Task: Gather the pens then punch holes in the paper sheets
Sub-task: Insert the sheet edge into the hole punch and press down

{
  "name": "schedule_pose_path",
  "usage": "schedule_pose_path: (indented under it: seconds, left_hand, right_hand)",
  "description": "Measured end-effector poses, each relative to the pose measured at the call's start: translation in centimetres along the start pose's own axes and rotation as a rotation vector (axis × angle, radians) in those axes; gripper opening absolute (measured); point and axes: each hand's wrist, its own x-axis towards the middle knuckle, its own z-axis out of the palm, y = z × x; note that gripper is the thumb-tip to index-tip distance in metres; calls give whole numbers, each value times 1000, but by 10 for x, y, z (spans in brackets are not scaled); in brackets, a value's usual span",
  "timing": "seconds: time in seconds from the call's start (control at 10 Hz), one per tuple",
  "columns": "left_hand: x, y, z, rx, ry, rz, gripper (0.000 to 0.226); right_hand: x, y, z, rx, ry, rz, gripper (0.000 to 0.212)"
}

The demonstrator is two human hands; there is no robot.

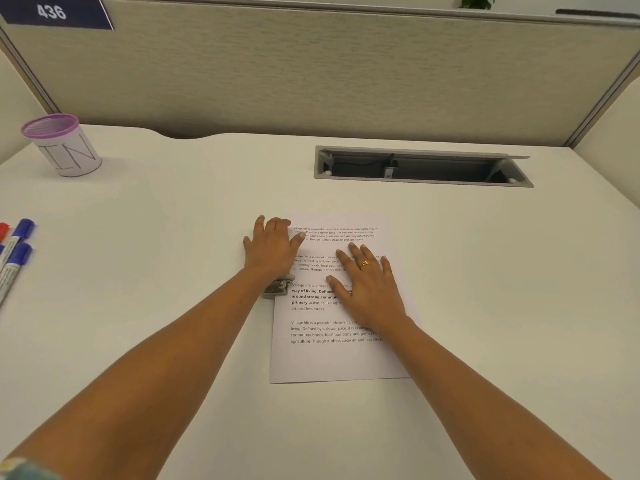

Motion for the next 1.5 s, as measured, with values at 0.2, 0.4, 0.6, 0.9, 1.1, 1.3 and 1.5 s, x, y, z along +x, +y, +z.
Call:
schedule_pose_path:
  seconds: [0.2, 0.4, 0.6, 0.9, 1.1, 1.3, 1.5]
  left_hand:
    - [1, -7, 6, -83, 12, 5, 47]
    - [2, -10, 9, -120, 23, 26, 45]
    - [2, -11, 9, -129, 25, 25, 44]
    - [2, -12, 11, -175, 27, 1, 43]
    - [1, -14, 14, -222, 39, -19, 42]
    - [-1, -13, 14, -257, 54, -26, 46]
    - [-1, -15, 15, -231, 44, -33, 50]
  right_hand:
    - [1, -1, -3, 21, -17, 11, 60]
    - [0, -1, -4, 12, -20, 17, 59]
    - [0, -2, -4, 21, -13, 17, 59]
    - [0, -1, -4, 20, -3, 20, 59]
    - [-1, -2, -3, 29, 13, 19, 59]
    - [0, -2, -2, 26, 9, 18, 59]
    - [-1, -2, -3, 20, 17, 14, 59]
